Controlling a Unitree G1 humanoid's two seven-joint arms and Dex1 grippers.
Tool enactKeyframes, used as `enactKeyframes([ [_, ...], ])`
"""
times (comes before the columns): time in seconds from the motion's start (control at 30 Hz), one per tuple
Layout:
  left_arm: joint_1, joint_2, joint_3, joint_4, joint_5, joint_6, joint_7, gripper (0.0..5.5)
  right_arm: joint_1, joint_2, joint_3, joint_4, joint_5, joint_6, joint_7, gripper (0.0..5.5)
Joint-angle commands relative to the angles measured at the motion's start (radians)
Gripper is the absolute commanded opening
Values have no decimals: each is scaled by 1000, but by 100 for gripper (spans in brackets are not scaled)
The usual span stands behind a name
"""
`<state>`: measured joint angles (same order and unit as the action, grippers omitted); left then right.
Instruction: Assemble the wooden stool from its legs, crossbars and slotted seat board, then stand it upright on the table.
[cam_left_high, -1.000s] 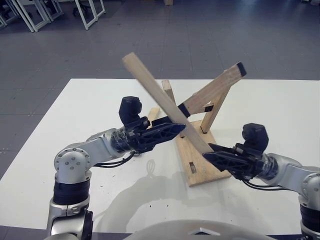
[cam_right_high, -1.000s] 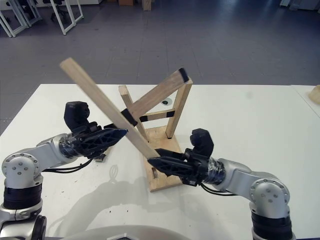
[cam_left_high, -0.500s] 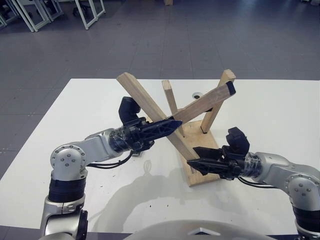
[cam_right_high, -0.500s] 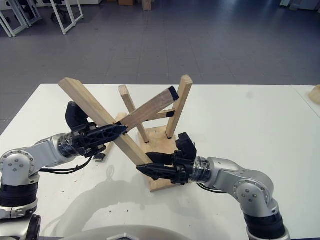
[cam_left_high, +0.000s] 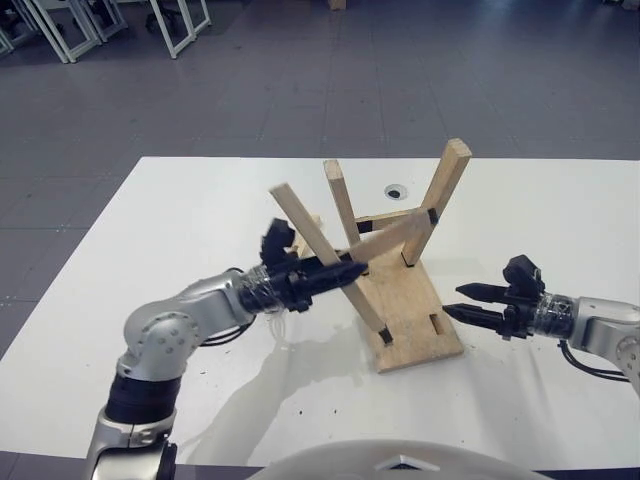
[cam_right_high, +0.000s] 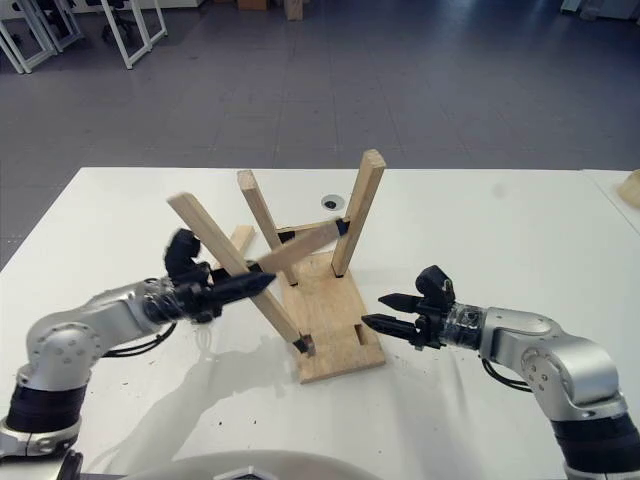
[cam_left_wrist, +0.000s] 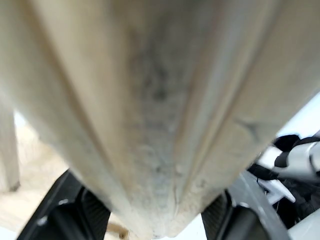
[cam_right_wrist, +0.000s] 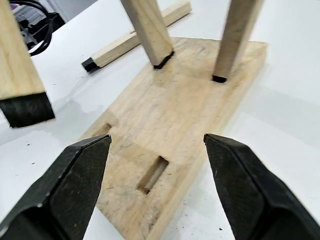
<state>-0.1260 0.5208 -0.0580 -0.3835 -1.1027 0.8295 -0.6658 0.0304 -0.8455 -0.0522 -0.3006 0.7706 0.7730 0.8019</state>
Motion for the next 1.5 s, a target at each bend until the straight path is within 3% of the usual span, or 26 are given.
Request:
enactKeyframes([
  [0.03, 4, -25, -84, 31, 176, -131, -98, 206, 23, 42, 9, -2, -50, -35, -11, 343],
  [0.33, 15, -94, -117, 125, 328, -270, -205, 206, 61, 53, 51, -34, -110, -42, 34, 343],
  [0.67, 6, -83, -159, 219, 461, -357, -300, 205, 61, 50, 45, -63, -115, -28, 44, 343],
  [1.0, -69, -100, -109, 233, 453, -339, -288, 205, 185, -60, 292, -21, -460, -227, 83, 343],
  [1.5, -175, -104, -79, 361, 500, -375, -329, 205, 178, -59, 321, -18, -499, -278, 107, 343],
])
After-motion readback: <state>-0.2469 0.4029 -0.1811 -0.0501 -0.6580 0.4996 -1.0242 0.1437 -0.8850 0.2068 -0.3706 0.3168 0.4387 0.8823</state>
